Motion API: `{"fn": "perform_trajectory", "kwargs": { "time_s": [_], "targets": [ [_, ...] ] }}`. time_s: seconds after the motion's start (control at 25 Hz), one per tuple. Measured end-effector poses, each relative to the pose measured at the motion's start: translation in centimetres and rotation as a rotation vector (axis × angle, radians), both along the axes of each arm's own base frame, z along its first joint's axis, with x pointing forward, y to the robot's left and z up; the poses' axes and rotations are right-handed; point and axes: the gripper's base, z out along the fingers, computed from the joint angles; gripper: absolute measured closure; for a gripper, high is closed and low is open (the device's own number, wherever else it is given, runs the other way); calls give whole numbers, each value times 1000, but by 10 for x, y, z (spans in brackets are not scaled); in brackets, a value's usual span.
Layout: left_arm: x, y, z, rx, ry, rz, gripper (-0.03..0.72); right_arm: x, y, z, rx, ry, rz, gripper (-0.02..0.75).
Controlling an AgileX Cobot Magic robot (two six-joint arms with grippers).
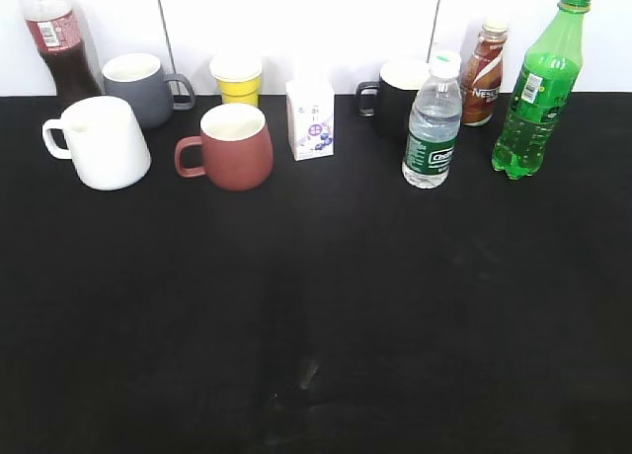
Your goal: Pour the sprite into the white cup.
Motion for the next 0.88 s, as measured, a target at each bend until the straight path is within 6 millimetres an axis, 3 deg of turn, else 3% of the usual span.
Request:
{"fn": "perform_trajectory", "kwargs": {
  "time_s": [0.12, 0.32, 0.52, 0.64, 0.88],
  "targets": [
    [0, 0, 0, -1, -1, 16, 210, -1, -1, 0, -10, -7, -14, 148],
    [-10, 0, 0, -9, -58, 283, 311, -14, -2, 1, 7, -98, -53, 148],
    [-10, 0, 0, -8, -60, 296, 408, -22, -3, 1, 2, -150, -58, 148],
    [-10, 0, 0, -8, -60, 296, 445, -22, -3, 1, 2, -150, -58, 148],
    [-10, 0, 0, -8, -60, 296, 449, -22, -2, 1, 7, -150, -55, 148]
  ]
}}
